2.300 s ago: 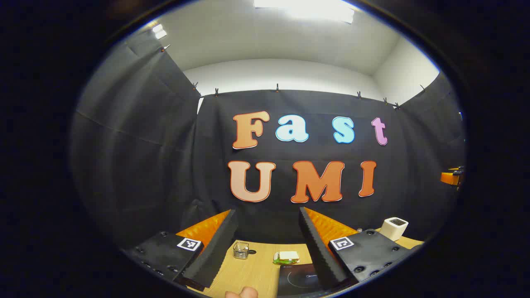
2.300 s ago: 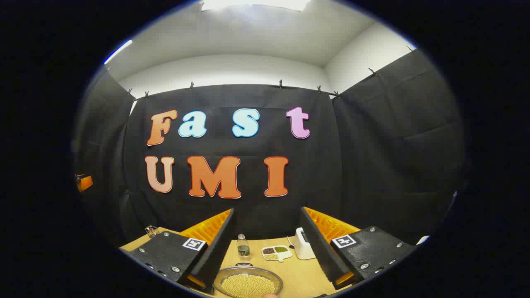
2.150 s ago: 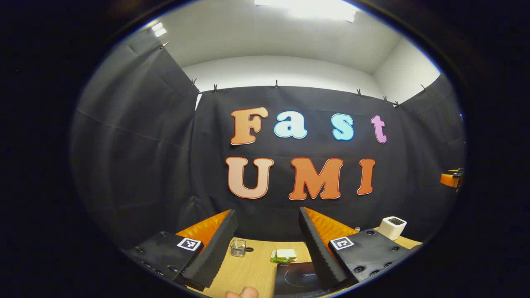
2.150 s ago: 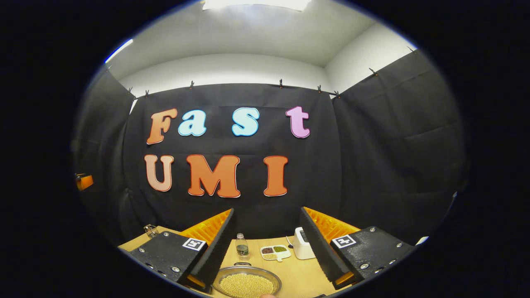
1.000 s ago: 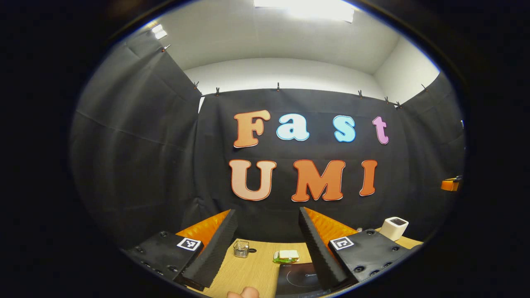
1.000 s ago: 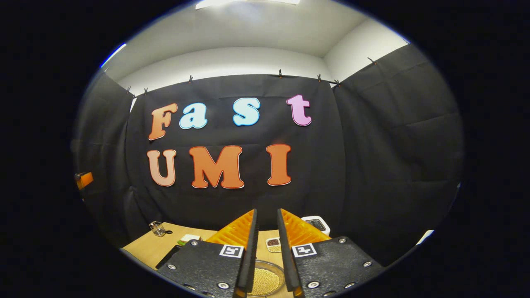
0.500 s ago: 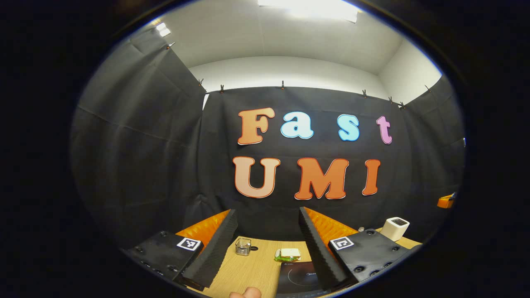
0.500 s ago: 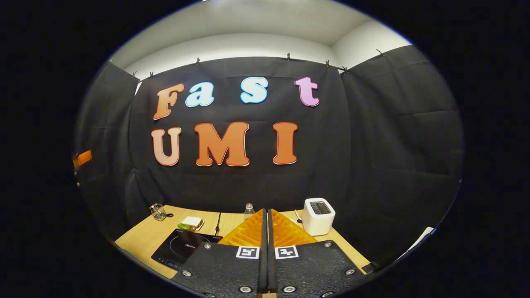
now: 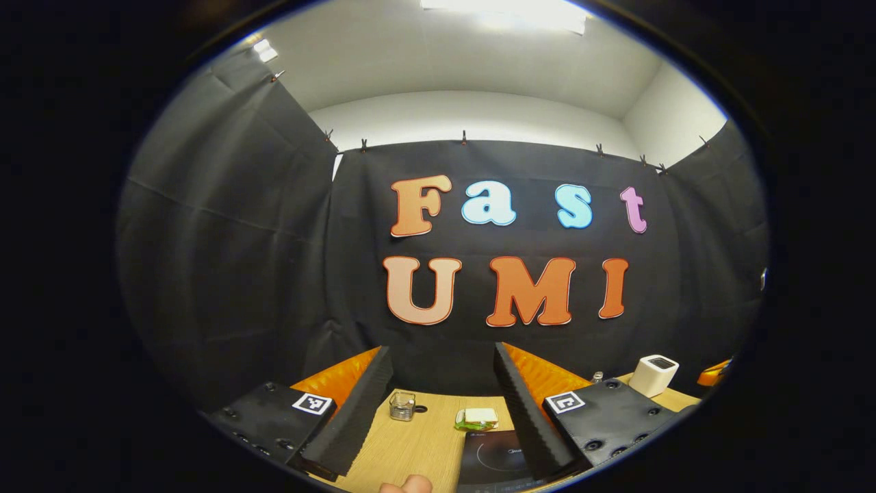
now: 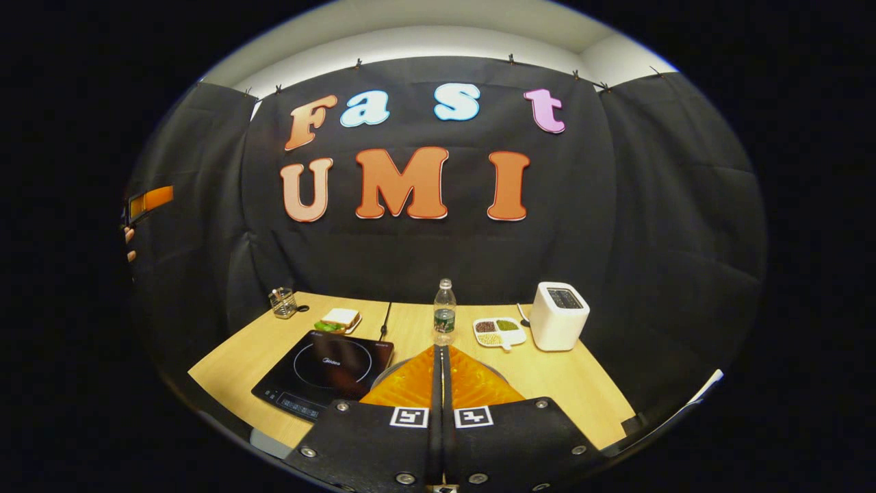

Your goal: First push the handle of the pot to place it horizontally, then grasp the pot with both hands and set it on the induction cooktop.

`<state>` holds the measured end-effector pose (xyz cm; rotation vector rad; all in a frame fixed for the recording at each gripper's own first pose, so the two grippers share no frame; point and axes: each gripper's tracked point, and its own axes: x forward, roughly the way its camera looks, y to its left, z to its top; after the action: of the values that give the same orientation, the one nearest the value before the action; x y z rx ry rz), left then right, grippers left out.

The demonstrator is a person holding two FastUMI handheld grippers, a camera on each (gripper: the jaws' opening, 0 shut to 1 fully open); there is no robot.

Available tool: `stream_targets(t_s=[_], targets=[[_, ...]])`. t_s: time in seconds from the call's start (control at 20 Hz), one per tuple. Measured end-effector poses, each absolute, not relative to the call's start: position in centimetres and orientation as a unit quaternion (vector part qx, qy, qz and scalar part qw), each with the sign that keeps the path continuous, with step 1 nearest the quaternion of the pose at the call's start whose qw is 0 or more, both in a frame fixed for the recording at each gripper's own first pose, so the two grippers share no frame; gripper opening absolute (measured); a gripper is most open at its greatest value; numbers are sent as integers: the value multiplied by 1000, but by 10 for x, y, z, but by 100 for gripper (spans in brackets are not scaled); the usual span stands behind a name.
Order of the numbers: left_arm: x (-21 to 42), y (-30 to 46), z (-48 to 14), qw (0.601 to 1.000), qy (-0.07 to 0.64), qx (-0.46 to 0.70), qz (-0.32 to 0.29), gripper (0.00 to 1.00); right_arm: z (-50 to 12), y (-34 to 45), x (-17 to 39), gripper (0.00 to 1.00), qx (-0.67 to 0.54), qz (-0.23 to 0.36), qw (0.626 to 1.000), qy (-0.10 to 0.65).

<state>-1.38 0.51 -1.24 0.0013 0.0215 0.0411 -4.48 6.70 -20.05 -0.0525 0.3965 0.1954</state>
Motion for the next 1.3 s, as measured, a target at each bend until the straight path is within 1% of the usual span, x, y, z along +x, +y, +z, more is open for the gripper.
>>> stream_targets(t_s=[0.6,0.75,0.8,0.85,0.95,1.1,1.3], targets=[[-5,-11,-20,1000,22,9,12,98,-318,89,-79,0,-15,139,934,328],[-6,-18,-25,999,35,1,1,99,-345,101,-85,0,-11,152,921,358],[-5,-18,-26,999,36,1,0,98,-353,104,-88,0,-7,157,916,368],[-4,-18,-26,999,36,3,0,99,-362,107,-90,0,-6,160,912,377],[-3,-17,-25,999,35,10,8,96,-376,109,-95,0,-11,166,904,393],[-2,-19,-29,999,37,14,9,99,-394,108,-102,0,-16,166,894,416],[0,-21,-28,999,38,12,7,99,-417,110,-113,0,-16,167,879,446]])
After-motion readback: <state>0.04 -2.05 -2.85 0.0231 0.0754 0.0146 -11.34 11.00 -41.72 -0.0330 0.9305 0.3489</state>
